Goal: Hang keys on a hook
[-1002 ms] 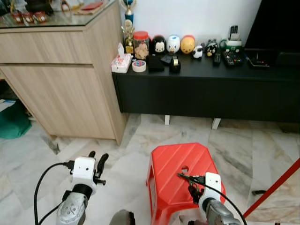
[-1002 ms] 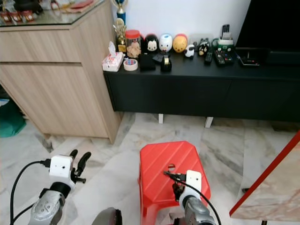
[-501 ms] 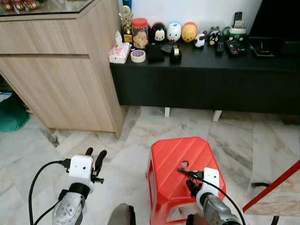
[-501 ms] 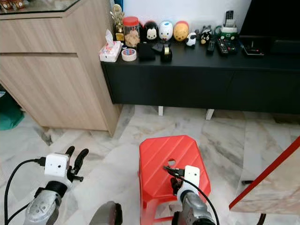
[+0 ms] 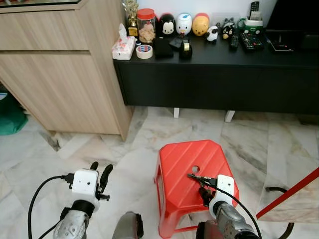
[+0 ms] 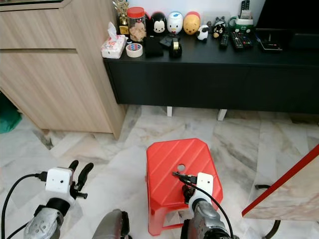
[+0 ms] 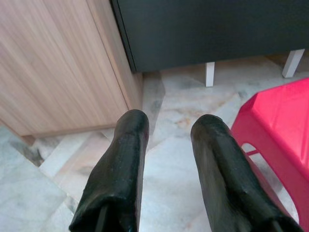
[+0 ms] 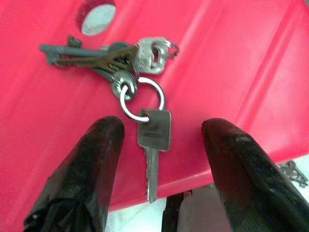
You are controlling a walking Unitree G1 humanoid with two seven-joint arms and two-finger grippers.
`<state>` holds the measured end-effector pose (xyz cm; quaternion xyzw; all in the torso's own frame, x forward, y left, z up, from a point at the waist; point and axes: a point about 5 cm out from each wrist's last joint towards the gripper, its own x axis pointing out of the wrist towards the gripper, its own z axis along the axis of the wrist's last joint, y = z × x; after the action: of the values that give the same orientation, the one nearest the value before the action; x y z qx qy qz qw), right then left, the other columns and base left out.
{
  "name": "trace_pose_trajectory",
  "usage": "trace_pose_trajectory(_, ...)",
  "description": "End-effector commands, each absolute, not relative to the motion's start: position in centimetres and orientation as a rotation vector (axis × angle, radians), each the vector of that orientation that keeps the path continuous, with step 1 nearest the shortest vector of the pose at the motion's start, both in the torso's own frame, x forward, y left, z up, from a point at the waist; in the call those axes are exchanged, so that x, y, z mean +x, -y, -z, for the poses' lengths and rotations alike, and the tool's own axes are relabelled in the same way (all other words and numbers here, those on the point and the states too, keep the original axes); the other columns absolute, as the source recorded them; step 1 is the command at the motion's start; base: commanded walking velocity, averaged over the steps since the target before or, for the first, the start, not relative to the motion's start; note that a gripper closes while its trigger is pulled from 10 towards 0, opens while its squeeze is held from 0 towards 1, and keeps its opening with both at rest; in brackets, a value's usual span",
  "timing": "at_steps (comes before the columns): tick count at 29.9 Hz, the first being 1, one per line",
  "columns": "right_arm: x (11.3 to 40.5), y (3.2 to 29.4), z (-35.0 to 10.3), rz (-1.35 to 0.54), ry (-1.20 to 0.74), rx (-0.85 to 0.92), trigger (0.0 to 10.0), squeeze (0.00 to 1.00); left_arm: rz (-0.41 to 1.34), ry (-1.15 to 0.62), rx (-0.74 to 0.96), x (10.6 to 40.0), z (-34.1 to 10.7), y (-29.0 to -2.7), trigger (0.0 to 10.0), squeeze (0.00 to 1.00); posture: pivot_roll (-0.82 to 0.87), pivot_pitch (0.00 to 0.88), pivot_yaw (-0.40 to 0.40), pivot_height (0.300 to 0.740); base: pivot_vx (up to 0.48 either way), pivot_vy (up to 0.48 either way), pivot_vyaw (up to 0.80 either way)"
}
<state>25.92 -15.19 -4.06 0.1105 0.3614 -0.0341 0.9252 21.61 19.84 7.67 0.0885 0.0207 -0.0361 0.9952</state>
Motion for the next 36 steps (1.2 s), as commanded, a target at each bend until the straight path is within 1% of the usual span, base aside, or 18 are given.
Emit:
trace_pose_trajectory(1, 25.5, 15.1, 4.4, 0.071, -0.766, 0.24, 10.0, 0.0, 0.077, -0.059, 0.197, 21.2, -7.6, -19.9, 10.0, 0.0, 0.14, 0.178, 0.018, 0.641, 0.0, 0.0, 0.0)
trace_pose_trajectory(8, 25.5, 15.0, 4.4, 0.07, -0.767, 0.245, 10.0, 0.0, 0.074, -0.073, 0.2, 20.6, -7.7, -19.9, 10.0, 0.0, 0.14, 0.195, 0.016, 0.641, 0.0, 0.0, 0.0)
trace_pose_trajectory(9, 25.6, 14.9, 4.3, 0.065, -0.762, 0.248, 7.7, 0.0, 0.074, -0.075, 0.2, 20.5, -7.7, -19.9, 10.0, 0.0, 0.14, 0.197, 0.017, 0.641, 0.0, 0.0, 0.0)
trace_pose_trajectory(10, 25.7, 14.9, 4.3, 0.062, -0.76, 0.25, 7.7, 0.0, 0.074, -0.076, 0.2, 20.4, -7.7, -19.9, 10.0, 0.0, 0.14, 0.197, 0.017, 0.641, 0.0, 0.0, 0.0)
trace_pose_trajectory(11, 25.8, 14.7, 4.2, 0.042, -0.748, 0.257, 0.0, 0.0, 0.073, -0.08, 0.199, 20.3, -7.7, -19.9, 10.0, 0.0, 0.14, 0.197, 0.017, 0.641, 0.0, 0.0, 0.0)
trace_pose_trajectory(36, 26.0, 13.3, 3.9, -0.043, -0.731, 0.26, 0.0, 0.0, 0.085, -0.166, 0.18, 19.3, -5.8, -19.4, 10.0, 0.0, 0.13, 0.193, 0.018, 0.641, 0.0, 0.0, 0.0)
